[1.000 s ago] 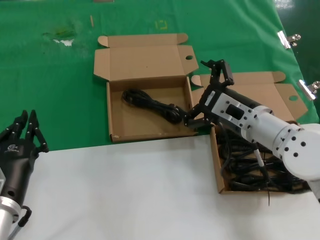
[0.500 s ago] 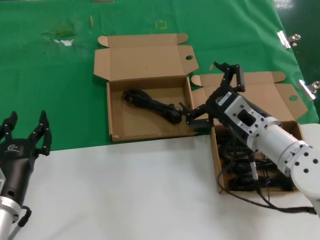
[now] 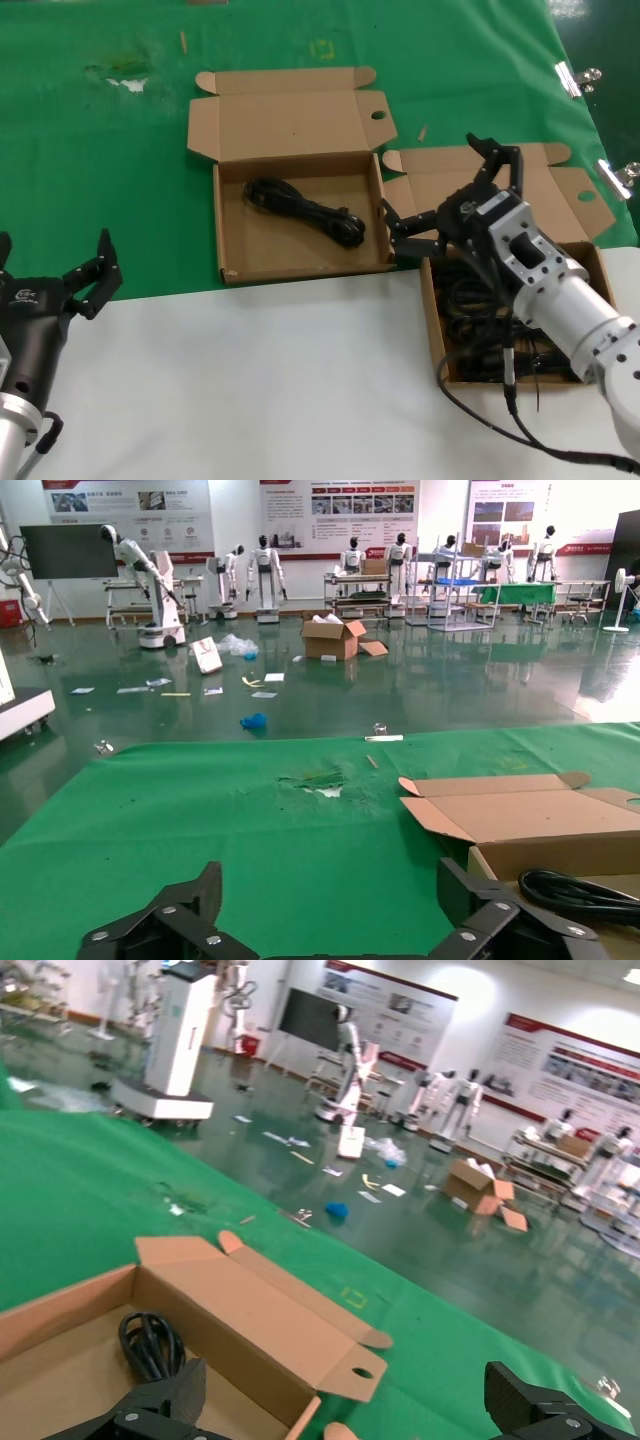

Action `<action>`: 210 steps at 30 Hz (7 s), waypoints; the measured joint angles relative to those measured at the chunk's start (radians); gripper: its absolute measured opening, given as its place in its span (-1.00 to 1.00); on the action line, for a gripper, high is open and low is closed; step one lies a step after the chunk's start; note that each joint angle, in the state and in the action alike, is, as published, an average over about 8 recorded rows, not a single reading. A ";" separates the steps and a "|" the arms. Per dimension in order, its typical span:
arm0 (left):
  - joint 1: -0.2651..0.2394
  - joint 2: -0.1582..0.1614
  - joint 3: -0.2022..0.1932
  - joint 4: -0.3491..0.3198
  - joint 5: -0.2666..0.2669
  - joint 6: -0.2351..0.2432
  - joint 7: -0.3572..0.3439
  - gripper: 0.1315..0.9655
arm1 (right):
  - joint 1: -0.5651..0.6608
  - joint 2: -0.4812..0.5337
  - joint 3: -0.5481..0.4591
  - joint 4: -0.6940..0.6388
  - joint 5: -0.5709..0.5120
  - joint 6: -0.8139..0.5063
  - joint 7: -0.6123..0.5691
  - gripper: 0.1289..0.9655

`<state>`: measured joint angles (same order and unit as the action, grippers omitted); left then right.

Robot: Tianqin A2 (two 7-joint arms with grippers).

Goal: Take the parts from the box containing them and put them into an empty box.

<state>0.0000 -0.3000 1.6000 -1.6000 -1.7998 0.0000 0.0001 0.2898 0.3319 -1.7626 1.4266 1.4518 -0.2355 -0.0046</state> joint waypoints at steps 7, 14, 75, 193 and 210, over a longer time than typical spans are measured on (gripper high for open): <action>0.000 0.000 0.000 0.000 0.000 0.000 0.000 0.55 | -0.056 -0.006 0.031 0.033 0.067 0.045 0.001 1.00; 0.000 0.000 0.000 0.000 0.000 0.000 0.000 0.78 | -0.111 -0.012 0.062 0.066 0.133 0.090 0.002 1.00; 0.000 0.000 0.000 0.000 0.000 0.000 0.000 1.00 | -0.270 -0.030 0.151 0.161 0.324 0.219 0.004 1.00; 0.000 0.000 0.000 0.000 0.000 0.000 0.000 1.00 | -0.270 -0.030 0.151 0.161 0.324 0.219 0.004 1.00; 0.000 0.000 0.000 0.000 0.000 0.000 0.000 1.00 | -0.270 -0.030 0.151 0.161 0.324 0.219 0.004 1.00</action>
<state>0.0000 -0.3000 1.6000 -1.6000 -1.8000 0.0000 0.0000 0.0200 0.3022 -1.6112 1.5881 1.7760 -0.0162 -0.0003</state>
